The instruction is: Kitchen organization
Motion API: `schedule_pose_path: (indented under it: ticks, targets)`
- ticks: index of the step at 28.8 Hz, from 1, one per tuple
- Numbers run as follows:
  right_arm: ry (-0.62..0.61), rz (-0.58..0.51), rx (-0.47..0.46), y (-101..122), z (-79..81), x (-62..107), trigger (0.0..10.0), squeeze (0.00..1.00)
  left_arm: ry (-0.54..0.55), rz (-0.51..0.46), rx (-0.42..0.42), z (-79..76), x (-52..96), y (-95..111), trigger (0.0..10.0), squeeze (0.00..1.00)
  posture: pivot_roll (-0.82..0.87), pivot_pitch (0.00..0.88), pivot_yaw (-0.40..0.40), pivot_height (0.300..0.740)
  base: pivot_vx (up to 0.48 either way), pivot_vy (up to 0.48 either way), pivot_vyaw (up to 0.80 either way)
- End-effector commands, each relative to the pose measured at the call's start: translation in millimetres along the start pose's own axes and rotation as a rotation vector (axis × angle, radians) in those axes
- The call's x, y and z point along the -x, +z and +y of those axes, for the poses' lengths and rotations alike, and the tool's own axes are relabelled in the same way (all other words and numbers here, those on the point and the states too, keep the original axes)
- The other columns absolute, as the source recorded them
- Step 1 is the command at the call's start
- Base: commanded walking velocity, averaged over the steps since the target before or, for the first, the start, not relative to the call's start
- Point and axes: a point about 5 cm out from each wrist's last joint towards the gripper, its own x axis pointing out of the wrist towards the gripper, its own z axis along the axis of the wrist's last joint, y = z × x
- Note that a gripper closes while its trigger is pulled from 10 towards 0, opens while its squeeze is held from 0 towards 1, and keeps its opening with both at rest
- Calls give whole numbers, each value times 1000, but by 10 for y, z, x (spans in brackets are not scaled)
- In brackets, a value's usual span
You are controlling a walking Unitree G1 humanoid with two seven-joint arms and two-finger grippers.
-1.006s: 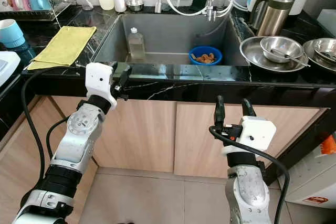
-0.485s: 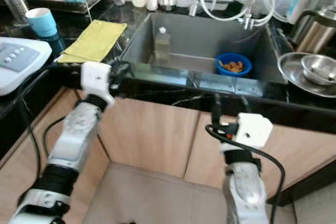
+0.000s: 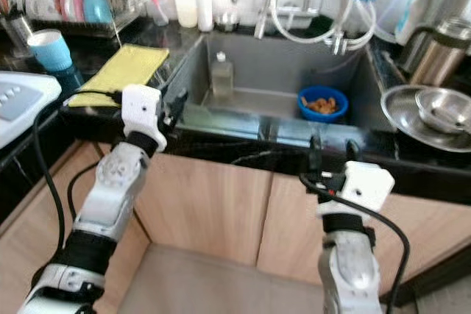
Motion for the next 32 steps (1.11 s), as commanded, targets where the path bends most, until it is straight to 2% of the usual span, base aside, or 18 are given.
schedule_pose_path:
  ticks: [1, 9, 20, 32]
  targets:
    - [-28, 18, 11, -12, -76, 22, 10000, 0, -37, -28, 21, -114, -38, 63, 10000, 0, 51, 89, 0, 740, 304, 0, -719]
    - [-33, 15, 15, -15, -75, 25, 10000, 0, -38, -27, 22, -121, -34, 63, 10000, 0, 50, 88, -2, 740, 306, 0, -697]
    - [-15, 9, 16, -13, -45, 26, 10000, 0, -45, -32, 26, -129, -28, 59, 10000, 0, 48, 73, 1, 740, 302, 0, 0]
    - [-8, 8, 19, -12, -40, 31, 10000, 0, -44, -36, 32, -142, -26, 60, 10000, 0, 46, 73, -1, 740, 0, 0, 0]
